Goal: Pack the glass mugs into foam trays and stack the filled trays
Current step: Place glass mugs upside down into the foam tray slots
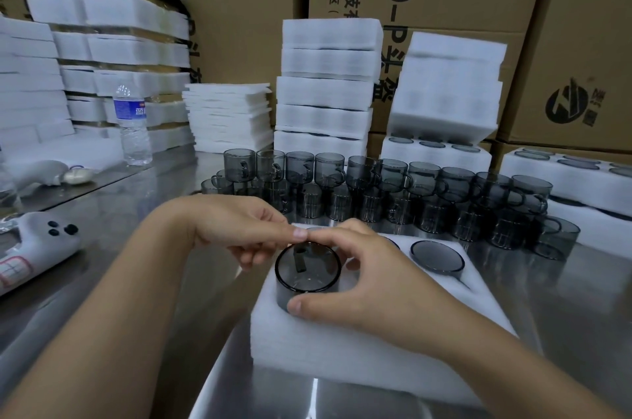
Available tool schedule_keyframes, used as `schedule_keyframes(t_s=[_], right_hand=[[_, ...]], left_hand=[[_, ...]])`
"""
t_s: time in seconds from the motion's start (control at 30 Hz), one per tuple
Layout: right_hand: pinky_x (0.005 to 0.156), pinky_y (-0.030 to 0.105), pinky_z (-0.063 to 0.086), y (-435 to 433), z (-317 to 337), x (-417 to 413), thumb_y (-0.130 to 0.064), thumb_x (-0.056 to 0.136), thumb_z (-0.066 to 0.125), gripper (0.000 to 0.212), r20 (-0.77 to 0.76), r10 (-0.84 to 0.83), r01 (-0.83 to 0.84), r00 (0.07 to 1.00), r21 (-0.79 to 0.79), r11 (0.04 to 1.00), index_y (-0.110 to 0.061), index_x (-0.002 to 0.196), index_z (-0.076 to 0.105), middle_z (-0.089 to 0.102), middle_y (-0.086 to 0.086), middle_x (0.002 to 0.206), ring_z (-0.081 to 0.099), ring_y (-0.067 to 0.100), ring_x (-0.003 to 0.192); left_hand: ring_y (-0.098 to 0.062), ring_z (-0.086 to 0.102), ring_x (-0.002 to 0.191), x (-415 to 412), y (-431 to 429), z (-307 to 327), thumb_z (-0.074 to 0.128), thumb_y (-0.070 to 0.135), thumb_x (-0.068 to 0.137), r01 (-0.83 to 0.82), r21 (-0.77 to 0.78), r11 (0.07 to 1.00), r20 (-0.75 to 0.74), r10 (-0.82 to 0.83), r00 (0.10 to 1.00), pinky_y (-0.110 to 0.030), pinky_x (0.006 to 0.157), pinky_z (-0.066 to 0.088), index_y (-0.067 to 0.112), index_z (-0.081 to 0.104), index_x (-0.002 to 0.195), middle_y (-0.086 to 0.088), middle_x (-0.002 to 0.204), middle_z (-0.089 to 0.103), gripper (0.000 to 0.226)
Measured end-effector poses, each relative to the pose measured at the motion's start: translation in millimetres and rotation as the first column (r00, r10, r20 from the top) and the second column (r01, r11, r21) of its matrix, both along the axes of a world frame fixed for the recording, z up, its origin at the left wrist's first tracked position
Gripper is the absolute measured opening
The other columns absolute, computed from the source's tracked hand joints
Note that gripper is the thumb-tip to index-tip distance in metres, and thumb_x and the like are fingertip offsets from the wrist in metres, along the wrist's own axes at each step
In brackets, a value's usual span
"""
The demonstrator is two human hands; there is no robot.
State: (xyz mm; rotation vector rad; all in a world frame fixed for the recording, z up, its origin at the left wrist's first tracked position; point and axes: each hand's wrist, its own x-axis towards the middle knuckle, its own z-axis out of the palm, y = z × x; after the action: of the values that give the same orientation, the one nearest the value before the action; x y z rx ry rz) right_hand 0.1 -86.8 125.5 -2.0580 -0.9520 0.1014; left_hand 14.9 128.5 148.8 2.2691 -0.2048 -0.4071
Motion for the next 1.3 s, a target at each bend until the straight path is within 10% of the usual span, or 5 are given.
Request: schedule_keyframes(t_s=[0.43, 0.6, 0.97, 1.3], right_hand=[[0.104, 0.022, 0.033, -6.8, 5.6, 9.7, -0.045, 0.08, 0.07, 0.055, 0.046, 0.145, -0.134, 0.988, -0.186, 0.973, -0.048, 0.13, 0.049, 0.054, -0.027, 0.123, 0.043, -0.008, 0.119], [0.091, 0.013, 0.027, -6.9, 3.7, 7.8, -0.059, 0.073, 0.068, 0.061, 0.14, 0.052, -0.01, 0.989, -0.287, 0.958, -0.05, 0.129, 0.047, 0.041, -0.028, 0.109, 0.031, -0.008, 0.111], [0.105, 0.026, 0.023, -4.9, 1.0, 16.7, -0.078, 0.066, 0.043, 0.059, 0.065, 0.006, 0.011, 0.998, -0.256, 0.967, -0.058, 0.121, 0.05, 0.042, -0.026, 0.102, 0.031, -0.001, 0.114], [0.111, 0.037, -0.006, -6.9, -5.2, 20.4, -0.086, 0.056, 0.0, 0.089, 0.308, 0.099, 0.097, 0.946, -0.564, 0.82, -0.061, 0.14, 0.015, -0.004, -0.025, 0.155, -0.004, -0.001, 0.132]], left_hand=[[-0.009, 0.052, 0.058, 2.8, 0.7, -2.1, 0.072, 0.058, 0.051, 0.01, 0.001, 1.0, 0.001, -0.01, 1.0, -0.022, 0.059, 0.047, 0.022, 0.063, 0.084, 0.008, 0.059, 0.056, 0.05], [-0.005, 0.048, 0.054, 5.1, -0.6, -3.2, 0.077, 0.049, 0.058, 0.022, 0.005, 1.0, -0.026, -0.022, 0.999, -0.018, 0.056, 0.044, 0.024, 0.066, 0.087, 0.013, 0.054, 0.05, 0.039], [-0.008, 0.042, 0.051, 8.9, 0.9, -8.0, 0.074, 0.055, 0.056, -0.073, 0.112, 0.991, -0.052, 0.079, 0.996, -0.018, 0.051, 0.039, 0.019, 0.043, 0.065, 0.011, 0.048, 0.046, 0.048], [-0.011, 0.045, 0.06, 6.5, -7.2, -4.6, 0.067, 0.069, 0.042, -0.018, 0.281, 0.96, -0.166, 0.067, 0.984, -0.02, 0.061, 0.04, 0.019, 0.046, 0.068, 0.005, 0.062, 0.05, 0.06]])
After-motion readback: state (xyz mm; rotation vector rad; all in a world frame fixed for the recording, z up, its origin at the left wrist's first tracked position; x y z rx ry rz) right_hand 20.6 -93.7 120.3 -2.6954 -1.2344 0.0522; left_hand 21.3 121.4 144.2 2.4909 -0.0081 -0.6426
